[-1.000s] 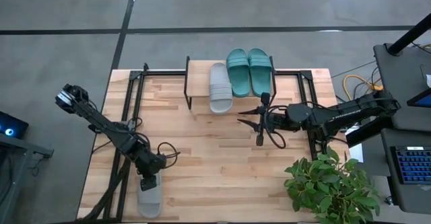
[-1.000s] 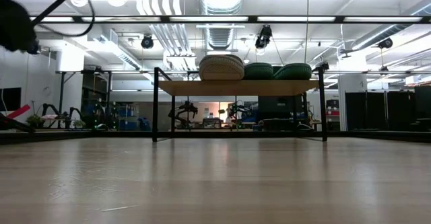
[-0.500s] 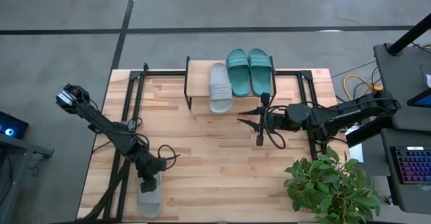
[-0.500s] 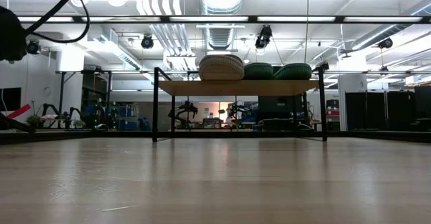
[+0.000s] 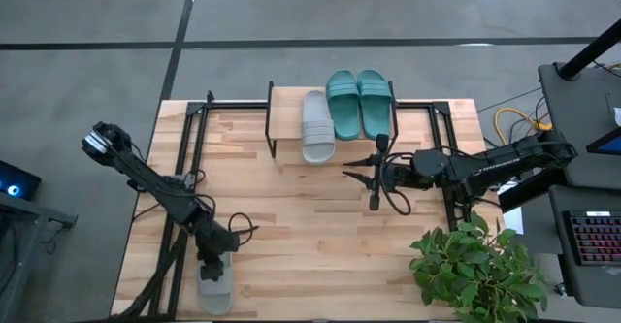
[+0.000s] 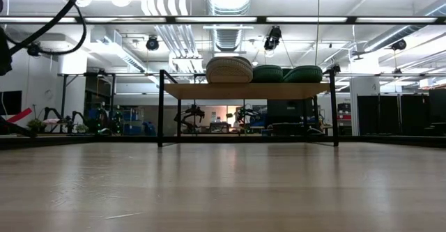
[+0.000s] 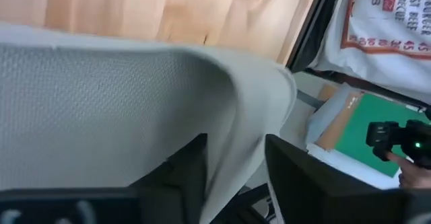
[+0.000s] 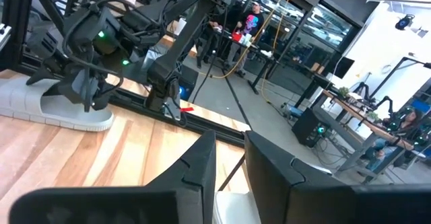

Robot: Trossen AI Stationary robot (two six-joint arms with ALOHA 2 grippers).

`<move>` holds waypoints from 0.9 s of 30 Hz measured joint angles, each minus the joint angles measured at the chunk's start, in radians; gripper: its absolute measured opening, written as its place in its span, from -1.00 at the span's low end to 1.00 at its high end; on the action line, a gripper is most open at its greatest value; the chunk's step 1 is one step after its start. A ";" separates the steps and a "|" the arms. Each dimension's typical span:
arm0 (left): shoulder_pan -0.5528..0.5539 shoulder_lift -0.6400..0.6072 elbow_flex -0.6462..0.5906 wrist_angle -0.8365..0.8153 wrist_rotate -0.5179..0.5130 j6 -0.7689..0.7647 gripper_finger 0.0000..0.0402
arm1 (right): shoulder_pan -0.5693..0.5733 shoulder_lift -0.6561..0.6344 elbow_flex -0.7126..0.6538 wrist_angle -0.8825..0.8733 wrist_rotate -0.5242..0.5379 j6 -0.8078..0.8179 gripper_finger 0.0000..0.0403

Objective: Pick and place slides into the shelf
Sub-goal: Put the gray slide on the shelf

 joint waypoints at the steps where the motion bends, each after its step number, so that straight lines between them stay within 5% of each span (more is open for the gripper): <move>1: 0.000 0.003 -0.001 -0.001 0.008 -0.001 -0.41 | 0.000 0.000 0.000 0.000 0.000 -0.002 -0.65; 8: 0.000 0.014 -0.001 0.007 0.054 0.003 -0.96 | 0.000 0.000 0.000 0.000 0.000 -0.003 -0.63; 18: 0.000 -0.061 0.029 -0.009 0.123 -0.095 -0.99 | 0.000 0.000 0.000 0.000 0.000 -0.008 -0.66; 27: 0.019 -0.179 0.089 -0.005 0.045 -0.153 -0.99 | 0.000 0.003 0.000 0.000 -0.002 -0.052 -0.56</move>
